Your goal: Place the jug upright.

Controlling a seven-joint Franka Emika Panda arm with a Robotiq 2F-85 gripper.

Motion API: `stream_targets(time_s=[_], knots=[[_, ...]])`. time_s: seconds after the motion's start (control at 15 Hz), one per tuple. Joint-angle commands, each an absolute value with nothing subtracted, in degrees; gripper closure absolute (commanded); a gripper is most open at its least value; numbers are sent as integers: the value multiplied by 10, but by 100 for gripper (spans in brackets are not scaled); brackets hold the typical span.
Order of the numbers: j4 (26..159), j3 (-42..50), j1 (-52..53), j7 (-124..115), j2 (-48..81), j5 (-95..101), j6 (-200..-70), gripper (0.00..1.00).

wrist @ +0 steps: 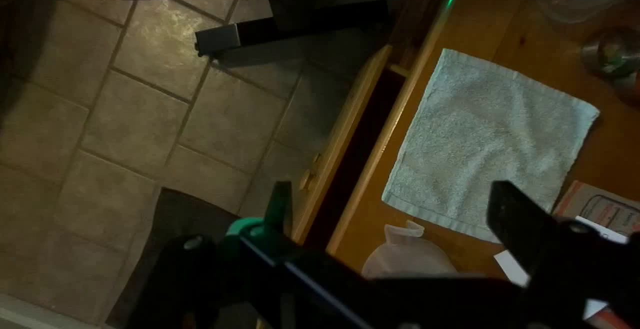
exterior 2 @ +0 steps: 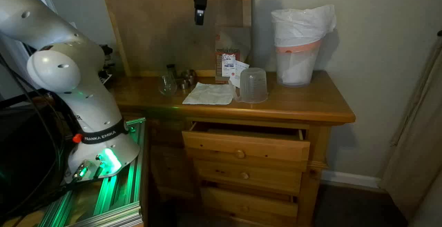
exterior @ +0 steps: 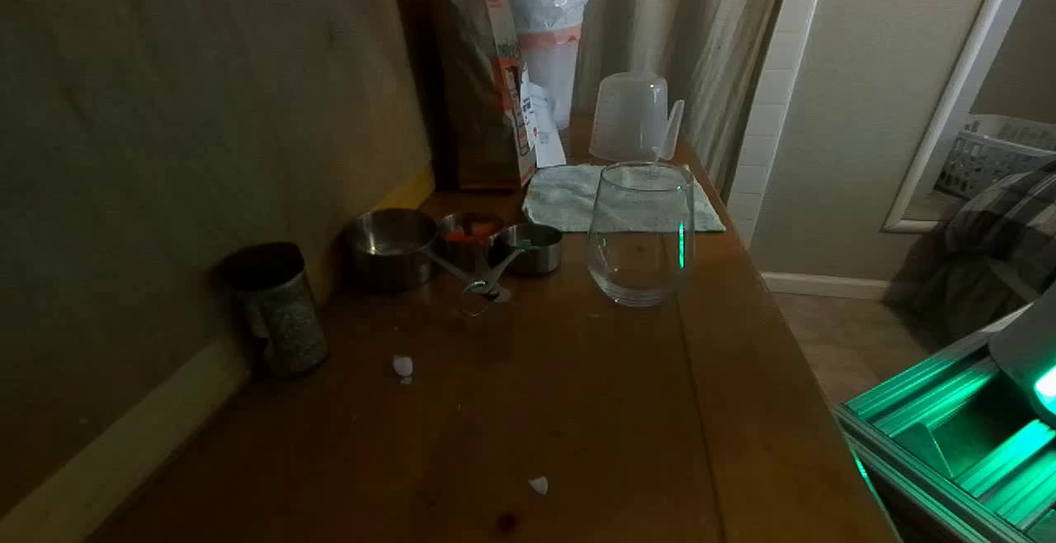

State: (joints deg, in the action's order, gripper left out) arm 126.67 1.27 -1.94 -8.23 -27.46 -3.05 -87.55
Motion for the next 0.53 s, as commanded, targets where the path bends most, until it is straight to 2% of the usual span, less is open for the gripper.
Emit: stream_targets(time_s=[0.0,0.47], knots=[[1265,9,-24,-81,-274,-32,-874,0],[1269,-1,-1,-23,-262,-16,-869,0]])
